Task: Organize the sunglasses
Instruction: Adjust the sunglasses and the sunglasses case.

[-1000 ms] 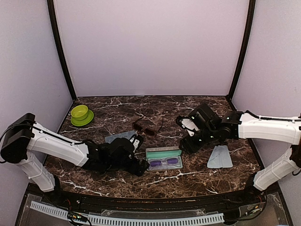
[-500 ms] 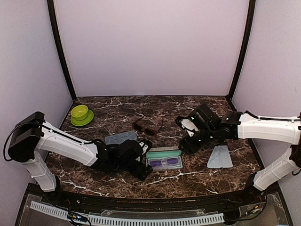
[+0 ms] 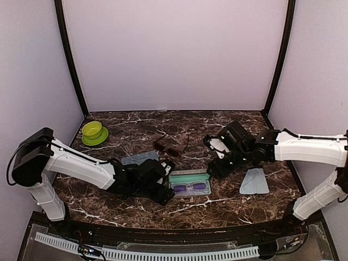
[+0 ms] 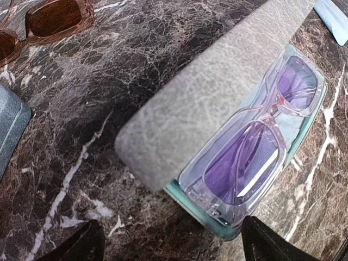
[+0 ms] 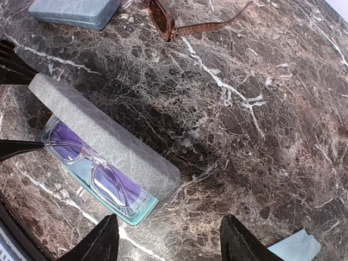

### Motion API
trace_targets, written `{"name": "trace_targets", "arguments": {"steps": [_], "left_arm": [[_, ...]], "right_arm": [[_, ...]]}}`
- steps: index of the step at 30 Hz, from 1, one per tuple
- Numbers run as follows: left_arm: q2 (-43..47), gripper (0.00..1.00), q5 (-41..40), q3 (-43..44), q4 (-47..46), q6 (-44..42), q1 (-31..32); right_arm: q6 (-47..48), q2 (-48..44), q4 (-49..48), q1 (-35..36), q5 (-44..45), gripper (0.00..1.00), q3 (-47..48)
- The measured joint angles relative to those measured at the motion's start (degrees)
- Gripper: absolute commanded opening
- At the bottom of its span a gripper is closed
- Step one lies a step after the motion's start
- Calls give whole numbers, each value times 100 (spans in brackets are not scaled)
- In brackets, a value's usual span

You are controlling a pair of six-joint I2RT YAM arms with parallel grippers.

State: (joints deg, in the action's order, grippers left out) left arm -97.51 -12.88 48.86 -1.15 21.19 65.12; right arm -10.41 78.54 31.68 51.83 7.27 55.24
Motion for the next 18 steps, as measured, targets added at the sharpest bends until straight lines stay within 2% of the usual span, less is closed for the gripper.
{"name": "trace_targets", "arguments": {"steps": [18], "left_arm": [[-138, 88, 2, 181, 26, 31, -35]], "right_arm": [[-22, 0, 0, 0, 0, 65, -11]]}}
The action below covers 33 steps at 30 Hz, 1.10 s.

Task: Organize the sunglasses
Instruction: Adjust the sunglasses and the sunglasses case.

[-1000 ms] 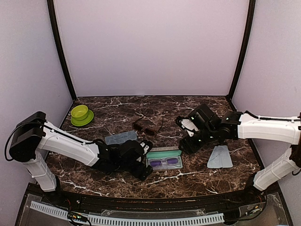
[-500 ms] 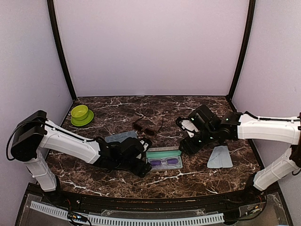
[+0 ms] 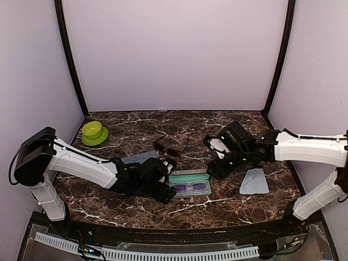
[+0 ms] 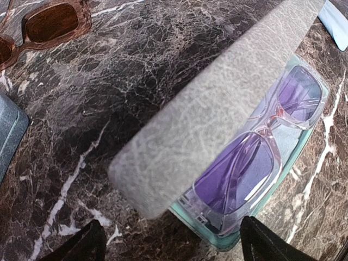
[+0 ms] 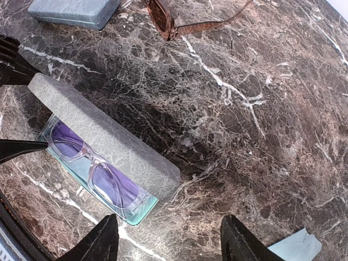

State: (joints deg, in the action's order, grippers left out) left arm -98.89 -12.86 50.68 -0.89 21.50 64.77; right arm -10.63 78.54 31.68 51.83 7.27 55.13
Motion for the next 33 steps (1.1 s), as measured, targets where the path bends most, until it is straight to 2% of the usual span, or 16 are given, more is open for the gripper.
{"name": "trace_targets", "arguments": {"steps": [11, 16, 27, 33], "left_arm": [[63, 97, 76, -4, -28, 57, 0], [278, 98, 190, -68, -122, 63, -2], [304, 98, 354, -127, -164, 11, -42], [304, 98, 444, -127, -164, -11, -107]], "right_arm": [[-50, 4, -57, 0, -96, 65, -7], [-111, 13, -140, 0, -175, 70, -118], [-599, -229, -649, 2, -717, 71, -1296], [-782, -208, -1067, 37, -896, 70, -1587]]}}
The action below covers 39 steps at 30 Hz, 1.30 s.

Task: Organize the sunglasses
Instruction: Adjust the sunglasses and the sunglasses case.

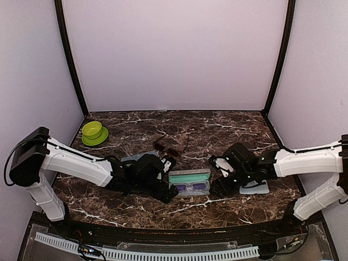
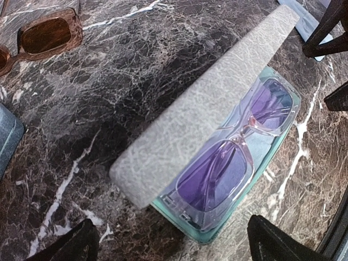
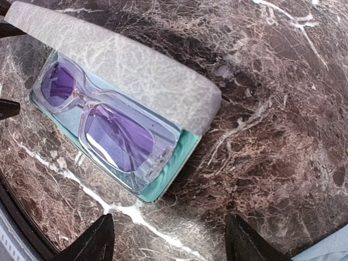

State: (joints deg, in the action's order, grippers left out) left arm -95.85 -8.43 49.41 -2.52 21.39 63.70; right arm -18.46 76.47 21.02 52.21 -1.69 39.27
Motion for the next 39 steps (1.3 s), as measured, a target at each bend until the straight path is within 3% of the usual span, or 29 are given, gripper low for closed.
{"name": "trace_targets", "arguments": {"steps": [9, 39], "left_arm": [[0, 98, 170, 0, 0, -9, -22], [-243, 91, 236, 13, 267, -129, -160]], "right_arm": [[-59, 411, -437, 4, -46, 68, -4], [-28, 785, -470, 2, 24, 67, 199]]}}
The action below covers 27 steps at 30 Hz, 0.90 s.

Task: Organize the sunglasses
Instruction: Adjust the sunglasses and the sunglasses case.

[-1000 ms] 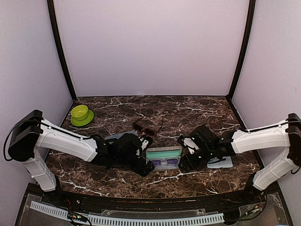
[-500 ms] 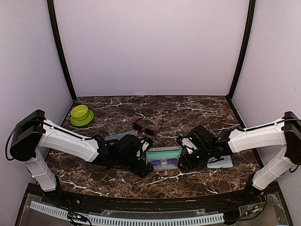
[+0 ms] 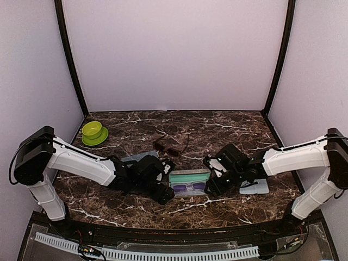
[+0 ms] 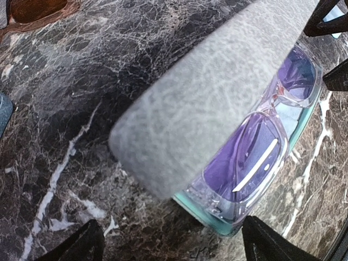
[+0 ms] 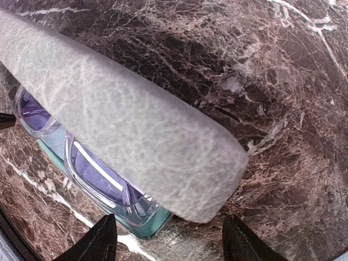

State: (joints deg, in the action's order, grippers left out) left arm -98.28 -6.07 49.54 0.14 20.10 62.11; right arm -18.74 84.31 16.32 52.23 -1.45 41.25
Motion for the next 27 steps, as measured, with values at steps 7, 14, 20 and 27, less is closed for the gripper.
{"name": "trace_targets", "arguments": {"steps": [7, 14, 20, 27], "left_arm": [[-55, 91, -9, 74, 2, 0, -13], [-83, 91, -24, 101, -2, 0, -13], [-94, 91, -35, 111, 0, 4, -15], [-94, 91, -44, 111, -2, 9, -15]], "right_arm": [[2, 0, 0, 0, 24, 67, 22], [7, 2, 2, 2, 48, 67, 22], [24, 4, 37, 0, 133, 67, 70], [35, 20, 46, 0, 151, 67, 118]]}}
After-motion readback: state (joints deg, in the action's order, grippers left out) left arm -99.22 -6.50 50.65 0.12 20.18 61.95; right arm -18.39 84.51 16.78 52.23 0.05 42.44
